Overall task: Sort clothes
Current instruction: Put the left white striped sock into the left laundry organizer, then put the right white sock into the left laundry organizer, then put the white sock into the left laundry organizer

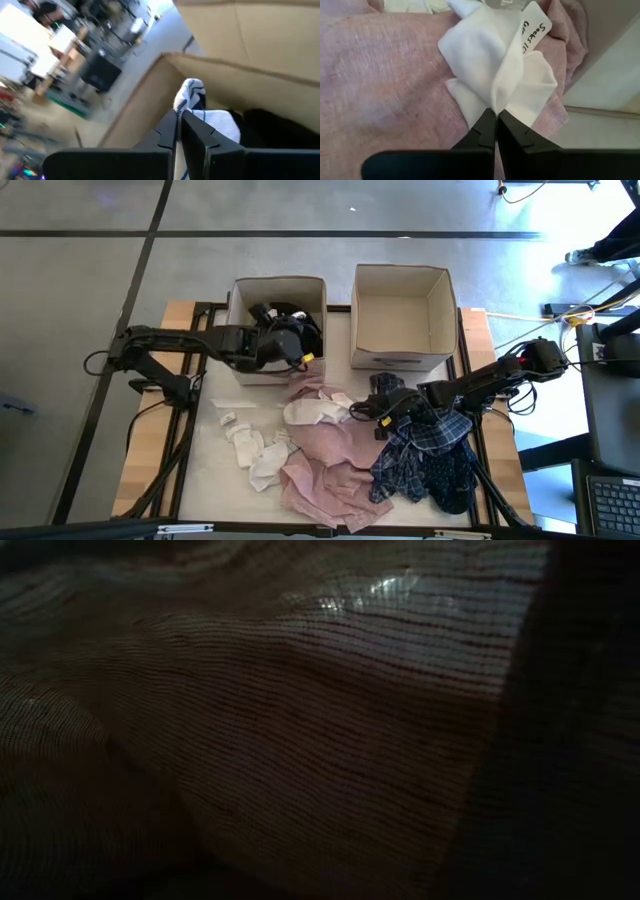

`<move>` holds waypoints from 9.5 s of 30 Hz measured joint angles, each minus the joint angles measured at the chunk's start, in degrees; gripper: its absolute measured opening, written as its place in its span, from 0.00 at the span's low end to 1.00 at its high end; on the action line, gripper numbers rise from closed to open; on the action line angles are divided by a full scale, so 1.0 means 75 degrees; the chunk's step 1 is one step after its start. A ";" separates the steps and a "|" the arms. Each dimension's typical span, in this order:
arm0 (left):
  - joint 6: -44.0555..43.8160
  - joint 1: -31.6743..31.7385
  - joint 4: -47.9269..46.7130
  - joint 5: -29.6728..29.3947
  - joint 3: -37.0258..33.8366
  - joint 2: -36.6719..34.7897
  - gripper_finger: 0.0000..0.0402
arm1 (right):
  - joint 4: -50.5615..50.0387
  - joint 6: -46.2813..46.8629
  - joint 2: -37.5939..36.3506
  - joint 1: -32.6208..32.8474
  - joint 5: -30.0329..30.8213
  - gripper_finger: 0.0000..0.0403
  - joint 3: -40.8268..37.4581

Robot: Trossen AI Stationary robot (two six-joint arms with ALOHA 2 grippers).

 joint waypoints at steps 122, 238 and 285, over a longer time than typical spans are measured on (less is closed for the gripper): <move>0.0180 -0.4664 1.0153 0.0718 -0.7719 -0.3570 0.36 | 0.1942 -0.2502 0.2663 -0.3311 -0.1212 0.04 0.4642; -0.7285 -0.4157 0.2154 0.6749 -0.4324 0.0195 0.35 | 0.2080 0.1693 0.0478 0.0245 0.0069 0.60 -0.1597; -0.3904 -0.4160 -0.0825 0.2567 -0.0971 -0.1445 0.01 | 0.2080 0.1708 0.0478 0.0239 0.0213 0.60 -0.1588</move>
